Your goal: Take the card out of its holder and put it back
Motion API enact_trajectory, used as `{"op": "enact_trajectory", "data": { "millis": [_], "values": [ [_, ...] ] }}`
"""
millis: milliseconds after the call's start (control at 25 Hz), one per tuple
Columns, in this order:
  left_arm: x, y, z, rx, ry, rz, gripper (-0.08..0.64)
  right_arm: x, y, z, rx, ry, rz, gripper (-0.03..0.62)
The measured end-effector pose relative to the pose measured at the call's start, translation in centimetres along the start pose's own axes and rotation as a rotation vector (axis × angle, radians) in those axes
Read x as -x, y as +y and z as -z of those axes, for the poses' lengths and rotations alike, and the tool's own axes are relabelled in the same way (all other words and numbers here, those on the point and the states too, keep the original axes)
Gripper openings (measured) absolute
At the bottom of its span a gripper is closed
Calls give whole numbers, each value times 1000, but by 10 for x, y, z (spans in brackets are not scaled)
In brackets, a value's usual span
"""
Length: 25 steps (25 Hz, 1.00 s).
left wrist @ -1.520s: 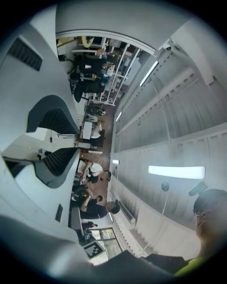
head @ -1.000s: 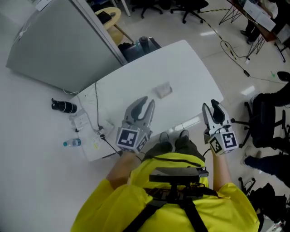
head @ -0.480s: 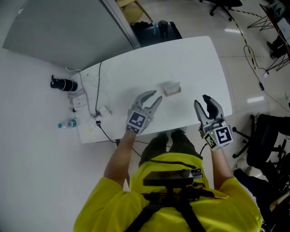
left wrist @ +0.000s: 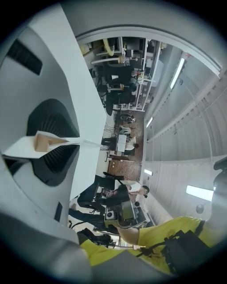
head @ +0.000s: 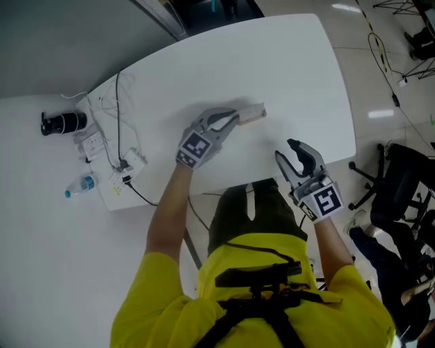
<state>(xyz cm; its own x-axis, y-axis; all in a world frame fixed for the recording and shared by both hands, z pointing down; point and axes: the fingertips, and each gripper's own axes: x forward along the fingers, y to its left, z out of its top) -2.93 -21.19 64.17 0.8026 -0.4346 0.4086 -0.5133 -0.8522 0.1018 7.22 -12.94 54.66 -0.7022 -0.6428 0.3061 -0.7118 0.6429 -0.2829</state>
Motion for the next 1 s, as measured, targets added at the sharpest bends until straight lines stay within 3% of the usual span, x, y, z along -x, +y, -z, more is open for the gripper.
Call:
{"op": "enact_trajectory", "data": {
  "millis": [320, 720, 1000],
  "values": [
    [-9, -15, -5, -14, -40, 57, 25, 1, 8, 3, 13, 16, -15, 167],
    [3, -7, -18, 4, -113, 50, 15, 1, 3, 8, 6, 24, -4, 168],
    [34, -3, -72, 9, -214, 18, 16, 4, 3, -12, 10, 1, 10, 168]
  ]
}}
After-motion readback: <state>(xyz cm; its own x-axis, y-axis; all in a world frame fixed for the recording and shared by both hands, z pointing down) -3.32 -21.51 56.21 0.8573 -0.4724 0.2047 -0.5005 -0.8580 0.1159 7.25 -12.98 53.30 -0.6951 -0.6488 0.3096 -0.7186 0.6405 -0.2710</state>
